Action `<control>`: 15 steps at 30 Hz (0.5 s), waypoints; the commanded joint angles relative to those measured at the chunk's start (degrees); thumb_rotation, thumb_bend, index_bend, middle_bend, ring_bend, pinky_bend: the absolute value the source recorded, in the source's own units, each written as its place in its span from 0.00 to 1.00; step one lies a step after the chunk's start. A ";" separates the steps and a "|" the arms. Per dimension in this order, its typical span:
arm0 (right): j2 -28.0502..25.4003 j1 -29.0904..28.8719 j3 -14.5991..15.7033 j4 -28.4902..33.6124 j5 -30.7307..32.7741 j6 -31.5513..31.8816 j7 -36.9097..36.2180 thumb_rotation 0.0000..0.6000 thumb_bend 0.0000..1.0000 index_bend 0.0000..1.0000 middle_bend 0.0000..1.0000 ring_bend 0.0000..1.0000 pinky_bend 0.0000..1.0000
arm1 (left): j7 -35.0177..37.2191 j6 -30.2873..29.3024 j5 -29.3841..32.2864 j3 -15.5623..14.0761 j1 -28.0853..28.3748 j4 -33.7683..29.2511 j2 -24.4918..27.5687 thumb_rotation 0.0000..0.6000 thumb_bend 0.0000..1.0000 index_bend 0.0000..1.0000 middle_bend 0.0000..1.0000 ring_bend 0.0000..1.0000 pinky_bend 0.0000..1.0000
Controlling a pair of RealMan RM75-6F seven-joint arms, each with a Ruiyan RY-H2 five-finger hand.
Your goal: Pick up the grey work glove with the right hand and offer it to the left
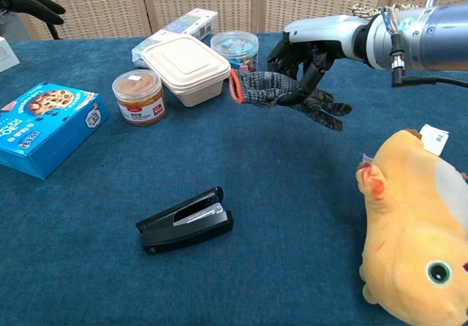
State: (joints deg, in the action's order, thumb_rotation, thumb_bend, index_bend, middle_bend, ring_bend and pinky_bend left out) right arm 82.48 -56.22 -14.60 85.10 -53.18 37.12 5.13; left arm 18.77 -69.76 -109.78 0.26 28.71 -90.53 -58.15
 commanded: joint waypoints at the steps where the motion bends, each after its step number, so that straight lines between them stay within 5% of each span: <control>1: -0.85 -2.66 -0.33 5.14 5.54 2.10 4.83 1.00 0.35 0.55 0.58 0.48 0.56 | 0.88 2.02 -0.90 -0.50 2.34 0.14 -1.33 1.00 0.00 0.14 0.07 0.03 0.06; 15: 1.69 -7.73 -1.10 10.50 15.72 7.02 9.29 1.00 0.35 0.55 0.58 0.48 0.56 | -7.25 10.64 2.16 -0.73 8.14 -6.64 -4.37 1.00 0.00 0.14 0.07 0.03 0.06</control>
State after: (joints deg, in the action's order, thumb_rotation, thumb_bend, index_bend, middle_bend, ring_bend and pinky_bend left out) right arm 83.70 -63.56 -15.51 95.77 -37.93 43.81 14.26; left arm 12.44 -59.93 -108.03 -0.31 36.24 -96.58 -61.76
